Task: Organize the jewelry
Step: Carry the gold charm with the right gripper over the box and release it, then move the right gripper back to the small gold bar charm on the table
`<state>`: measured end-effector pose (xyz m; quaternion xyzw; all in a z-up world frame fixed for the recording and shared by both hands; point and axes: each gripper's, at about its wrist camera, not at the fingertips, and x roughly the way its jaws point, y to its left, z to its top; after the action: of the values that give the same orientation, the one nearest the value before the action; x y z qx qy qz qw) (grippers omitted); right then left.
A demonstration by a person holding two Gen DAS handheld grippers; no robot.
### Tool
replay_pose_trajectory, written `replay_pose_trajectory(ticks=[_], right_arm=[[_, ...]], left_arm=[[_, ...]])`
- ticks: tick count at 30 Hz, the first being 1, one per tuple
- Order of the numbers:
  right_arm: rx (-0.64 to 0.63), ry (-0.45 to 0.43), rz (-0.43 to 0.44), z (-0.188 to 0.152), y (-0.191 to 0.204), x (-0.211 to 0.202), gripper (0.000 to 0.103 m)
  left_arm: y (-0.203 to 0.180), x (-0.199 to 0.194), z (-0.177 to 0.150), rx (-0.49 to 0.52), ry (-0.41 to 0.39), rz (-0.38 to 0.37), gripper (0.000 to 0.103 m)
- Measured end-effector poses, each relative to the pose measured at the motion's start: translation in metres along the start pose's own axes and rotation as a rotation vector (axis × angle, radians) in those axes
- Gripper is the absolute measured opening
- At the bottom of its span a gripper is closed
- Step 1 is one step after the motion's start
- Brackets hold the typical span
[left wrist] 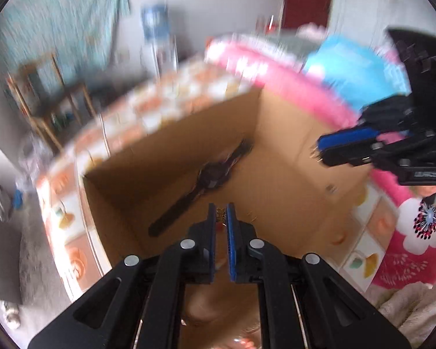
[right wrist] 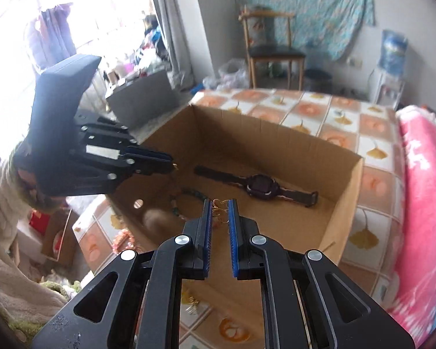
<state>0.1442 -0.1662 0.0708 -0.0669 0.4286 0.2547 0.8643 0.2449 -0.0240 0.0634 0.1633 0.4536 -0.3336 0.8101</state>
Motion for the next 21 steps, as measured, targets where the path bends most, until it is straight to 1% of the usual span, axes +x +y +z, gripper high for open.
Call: replay_pose_trajectory(ticks=[1,2,5,6,8,10,12,13,18,21], right_arm=[[0.001,0.038,0.004,0.005,-0.004,0.009,0.009],[0.004,0.075,0.008,0.011,-0.009,0.018,0.009],[0.013,0.184,0.033,0.019,-0.019,0.047,0.009],[0.017,0.221,0.032,0.021,-0.022,0.057,0.009],[0.014,0.261,0.022,0.021,-0.025,0.070,0.009],[0.014,0.289,0.003,0.019,-0.027,0.079,0.010],[0.020,0.303,0.001,0.019,-0.030,0.083,0.010],[0.026,0.303,0.000,0.018,-0.031,0.084,0.012],[0.043,0.245,0.003,0.012,-0.034,0.068,0.020],[0.058,0.207,0.005,0.008,-0.036,0.054,0.022]], left_arm=[[0.005,0.012,0.005,-0.010,0.043,-0.016,0.007],[0.013,0.030,0.013,-0.019,0.112,-0.035,0.007],[0.026,0.070,0.024,-0.059,0.264,-0.066,0.007],[0.029,0.082,0.024,-0.070,0.297,-0.066,0.007],[0.034,0.099,0.025,-0.071,0.344,-0.048,0.007],[0.041,0.111,0.028,-0.087,0.366,-0.029,0.007],[0.044,0.116,0.029,-0.112,0.389,-0.047,0.007],[0.044,0.117,0.030,-0.112,0.391,-0.040,0.007],[0.046,0.118,0.027,-0.127,0.405,-0.028,0.007],[0.048,0.110,0.029,-0.149,0.374,-0.040,0.007]])
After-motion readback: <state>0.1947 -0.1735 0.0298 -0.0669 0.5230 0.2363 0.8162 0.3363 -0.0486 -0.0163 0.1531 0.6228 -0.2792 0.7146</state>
